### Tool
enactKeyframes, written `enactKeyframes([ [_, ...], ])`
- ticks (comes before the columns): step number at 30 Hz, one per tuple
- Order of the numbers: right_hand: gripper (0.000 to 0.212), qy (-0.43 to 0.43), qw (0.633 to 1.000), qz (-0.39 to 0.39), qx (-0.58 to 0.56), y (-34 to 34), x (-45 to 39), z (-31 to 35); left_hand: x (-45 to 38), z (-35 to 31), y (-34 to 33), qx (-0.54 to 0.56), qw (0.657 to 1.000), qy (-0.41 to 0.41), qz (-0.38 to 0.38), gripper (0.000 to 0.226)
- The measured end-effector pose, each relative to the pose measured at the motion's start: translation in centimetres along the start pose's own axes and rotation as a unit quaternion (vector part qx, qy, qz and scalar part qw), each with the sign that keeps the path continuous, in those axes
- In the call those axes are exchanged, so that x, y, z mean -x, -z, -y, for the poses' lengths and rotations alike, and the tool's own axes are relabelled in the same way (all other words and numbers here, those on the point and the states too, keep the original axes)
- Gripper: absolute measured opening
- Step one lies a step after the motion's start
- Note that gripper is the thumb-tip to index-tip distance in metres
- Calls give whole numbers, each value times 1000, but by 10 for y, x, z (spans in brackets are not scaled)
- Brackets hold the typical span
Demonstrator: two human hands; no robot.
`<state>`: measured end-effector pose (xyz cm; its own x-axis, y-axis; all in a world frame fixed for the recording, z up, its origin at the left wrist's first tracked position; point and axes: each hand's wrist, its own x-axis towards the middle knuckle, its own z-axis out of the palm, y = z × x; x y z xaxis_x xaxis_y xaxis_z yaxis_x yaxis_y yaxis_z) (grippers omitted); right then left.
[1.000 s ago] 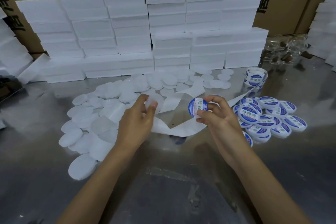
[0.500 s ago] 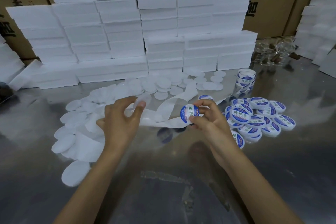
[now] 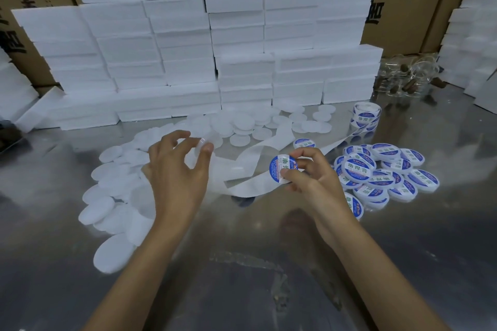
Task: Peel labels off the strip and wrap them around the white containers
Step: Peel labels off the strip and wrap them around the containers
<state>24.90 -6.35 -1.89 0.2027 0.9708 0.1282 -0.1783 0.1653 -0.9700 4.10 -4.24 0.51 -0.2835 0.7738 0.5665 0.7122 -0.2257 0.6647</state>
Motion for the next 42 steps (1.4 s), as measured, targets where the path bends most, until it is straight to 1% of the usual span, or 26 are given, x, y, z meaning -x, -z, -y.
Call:
enactKeyframes([
  [1,27,-1,1000,2,-3,0,0,0,1,-4,1,42,999,-7,9,15],
  [2,27,-1,1000,6,-6,0,1,1,3,-9,2,96,995,0,33,9],
  [3,27,0,1000,12,-9,-1,2,1,5,-13,1,157,985,23,64,9],
  [4,28,3,1000,18,-13,-2,3,2,7,-18,0,227,967,57,99,8],
  [5,29,7,1000,24,-17,-2,4,3,10,-23,-2,292,942,96,135,9],
  [6,30,13,999,30,-20,-3,4,4,14,-28,-4,338,917,126,170,15],
  [8,31,30,998,41,-22,-5,6,6,22,-34,-8,379,883,153,233,31],
  [10,29,50,998,44,-14,-7,8,7,28,-34,-12,403,859,169,267,37],
  [13,27,72,997,39,-7,-8,10,9,31,-33,-15,429,828,218,288,33],
  [15,27,90,995,36,3,-10,11,9,31,-33,-17,465,795,254,296,34],
  [17,28,104,994,36,19,-13,11,8,31,-35,-19,505,761,271,302,35],
  [19,30,113,992,35,43,-16,12,6,31,-36,-19,522,743,280,310,37],
  [21,32,122,989,34,75,-17,13,4,31,-37,-20,526,736,283,318,37],
  [24,33,135,985,31,107,-18,14,2,33,-38,-21,515,746,275,321,38],
  [29,33,144,981,31,124,-18,14,-1,34,-41,-20,515,750,261,322,38],
  [39,31,152,973,2,172,-15,12,-4,37,-44,-18,518,753,249,320,36],
  [42,32,166,966,-10,196,-18,12,-8,37,-43,-18,518,752,249,323,37],
])
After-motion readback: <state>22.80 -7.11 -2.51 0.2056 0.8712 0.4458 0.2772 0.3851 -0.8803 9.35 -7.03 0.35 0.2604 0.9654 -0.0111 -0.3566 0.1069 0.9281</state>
